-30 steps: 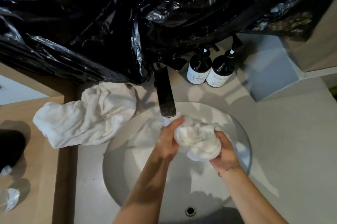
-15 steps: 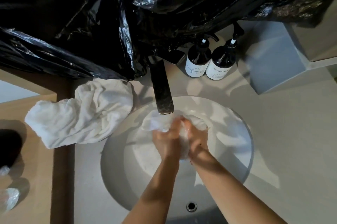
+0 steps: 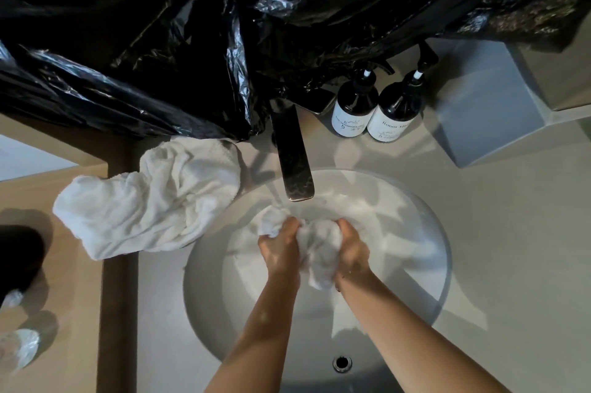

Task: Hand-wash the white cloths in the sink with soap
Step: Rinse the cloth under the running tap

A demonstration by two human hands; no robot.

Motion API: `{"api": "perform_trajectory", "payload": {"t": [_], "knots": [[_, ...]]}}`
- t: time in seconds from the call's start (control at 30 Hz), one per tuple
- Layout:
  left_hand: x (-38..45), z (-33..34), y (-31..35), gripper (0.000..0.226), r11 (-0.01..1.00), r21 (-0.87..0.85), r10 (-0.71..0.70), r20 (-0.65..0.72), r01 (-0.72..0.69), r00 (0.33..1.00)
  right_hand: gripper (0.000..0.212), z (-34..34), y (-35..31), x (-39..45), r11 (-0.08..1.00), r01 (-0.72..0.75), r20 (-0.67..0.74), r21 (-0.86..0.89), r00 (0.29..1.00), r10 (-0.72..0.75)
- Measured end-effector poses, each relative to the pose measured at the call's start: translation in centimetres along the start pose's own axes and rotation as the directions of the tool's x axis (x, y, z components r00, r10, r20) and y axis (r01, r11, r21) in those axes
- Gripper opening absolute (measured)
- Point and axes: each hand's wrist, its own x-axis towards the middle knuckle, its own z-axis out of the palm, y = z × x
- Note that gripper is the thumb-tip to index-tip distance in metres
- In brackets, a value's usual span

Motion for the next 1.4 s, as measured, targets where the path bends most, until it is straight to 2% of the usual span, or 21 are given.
{"api": "perform_trajectory", "payload": {"t": [0.07, 0.1, 0.17, 0.2, 0.23, 0.27, 0.33, 0.37, 0.43, 0.5, 0.63, 0.7, 0.8, 0.83, 0.93, 1.0, 1.1, 1.17, 1.23, 1.33, 1.4], "knots": [[-0.3, -0.6, 0.3, 0.02, 0.999, -0.041, -0.003, 0.191, 0.011, 0.982, 0.037, -1.3, -0.2, 0.0, 0.991, -0.05, -0.058, 0.125, 0.997, 0.058], [-0.6, -0.8, 0.5, 0.022, 0.998, -0.07, 0.022, 0.3, -0.001, 0.954, 0.039, -1.9, -0.5, -0.2, 0.97, -0.071, -0.014, 0.233, 0.997, 0.076], [-1.3, -1.1, 0.8, 0.032, 0.99, -0.138, 0.078, 0.476, -0.013, 0.876, 0.074, -2.8, -0.4, -0.1, 0.94, 0.002, 0.037, 0.341, 0.999, -0.015], [-1.4, -1.3, 1.0, 0.04, 0.986, -0.166, 0.089, 0.525, 0.0, 0.846, 0.084, -3.4, -0.6, -0.2, 0.936, 0.034, 0.06, 0.35, 0.997, -0.058], [-1.4, -1.4, 1.4, 0.044, 0.977, -0.209, 0.093, 0.567, 0.033, 0.819, 0.08, -3.9, -0.9, -0.2, 0.939, 0.068, 0.064, 0.337, 0.993, -0.096], [-1.3, -1.5, 1.9, 0.048, 0.964, -0.251, 0.077, 0.58, 0.087, 0.811, 0.067, -4.6, -1.4, -0.3, 0.939, 0.09, 0.087, 0.333, 0.988, -0.126], [-1.1, -1.5, 2.9, 0.052, 0.938, -0.298, 0.028, 0.578, 0.178, 0.816, 0.034, -5.5, -2.3, -1.1, 0.925, 0.071, 0.189, 0.372, 0.97, -0.15], [-1.2, -1.4, 3.3, 0.054, 0.934, -0.299, 0.013, 0.578, 0.197, 0.816, 0.025, -5.9, -2.4, -1.2, 0.91, 0.051, 0.258, 0.411, 0.951, -0.17], [-1.7, -0.8, 3.7, 0.063, 0.961, -0.234, 0.005, 0.548, 0.148, 0.836, 0.033, -6.3, -2.5, -1.7, 0.868, 0.054, 0.306, 0.494, 0.923, -0.232], [-2.3, 0.0, 4.3, 0.069, 0.974, -0.165, -0.04, 0.542, 0.153, 0.84, 0.03, -6.2, -2.7, -2.4, 0.843, 0.047, 0.319, 0.536, 0.913, -0.254], [-2.0, 0.8, 5.1, 0.044, 0.969, -0.074, -0.182, 0.433, 0.236, 0.883, 0.031, -5.5, -2.4, -2.2, 0.821, -0.011, 0.302, 0.571, 0.933, -0.197], [-1.4, 0.8, 4.5, 0.043, 0.972, -0.064, -0.184, 0.4, 0.228, 0.898, 0.036, -5.2, -2.6, -2.2, 0.825, 0.003, 0.305, 0.566, 0.928, -0.213], [-1.0, 0.8, 4.3, 0.041, 0.954, -0.083, -0.234, 0.396, 0.288, 0.888, 0.055, -4.9, -2.7, -1.8, 0.835, 0.019, 0.286, 0.55, 0.935, -0.21], [-1.2, 1.1, 4.4, 0.038, 0.952, -0.086, -0.239, 0.385, 0.292, 0.891, 0.054, -4.9, -2.7, -1.8, 0.841, 0.026, 0.272, 0.541, 0.941, -0.204], [-1.1, 2.3, 3.9, 0.028, 0.952, -0.075, -0.272, 0.231, 0.296, 0.934, 0.036, -5.2, -1.9, -1.2, 0.831, 0.01, 0.259, 0.557, 0.948, -0.185], [-1.1, 2.6, 3.6, 0.029, 0.939, -0.148, -0.277, 0.21, 0.311, 0.938, 0.028, -5.4, -1.7, -0.8, 0.827, -0.006, 0.276, 0.562, 0.944, -0.18], [0.0, 2.2, 3.0, 0.037, 0.849, -0.36, -0.325, 0.217, 0.385, 0.92, 0.027, -5.3, -1.9, -0.6, 0.845, 0.016, 0.274, 0.535, 0.942, -0.191], [0.5, 1.3, 3.0, 0.037, 0.868, -0.362, -0.266, 0.239, 0.339, 0.934, 0.043, -4.8, -2.1, -0.6, 0.86, 0.024, 0.275, 0.51, 0.943, -0.189], [0.8, -0.2, 3.2, 0.032, 0.949, -0.179, -0.217, 0.224, 0.259, 0.95, 0.054, -4.1, -2.1, -0.7, 0.871, 0.05, 0.289, 0.488, 0.933, -0.215], [-0.1, -2.8, 4.1, 0.026, 0.993, 0.075, -0.104, 0.137, 0.095, 0.985, 0.047, -3.2, -1.9, -1.1, 0.895, 0.083, 0.34, 0.439, 0.906, -0.251], [-0.8, -4.5, 4.5, 0.03, 0.984, 0.17, 0.021, 0.217, -0.059, 0.976, 0.043, -2.7, -2.1, -1.5, 0.914, 0.098, 0.389, 0.394, 0.883, -0.262]]}}
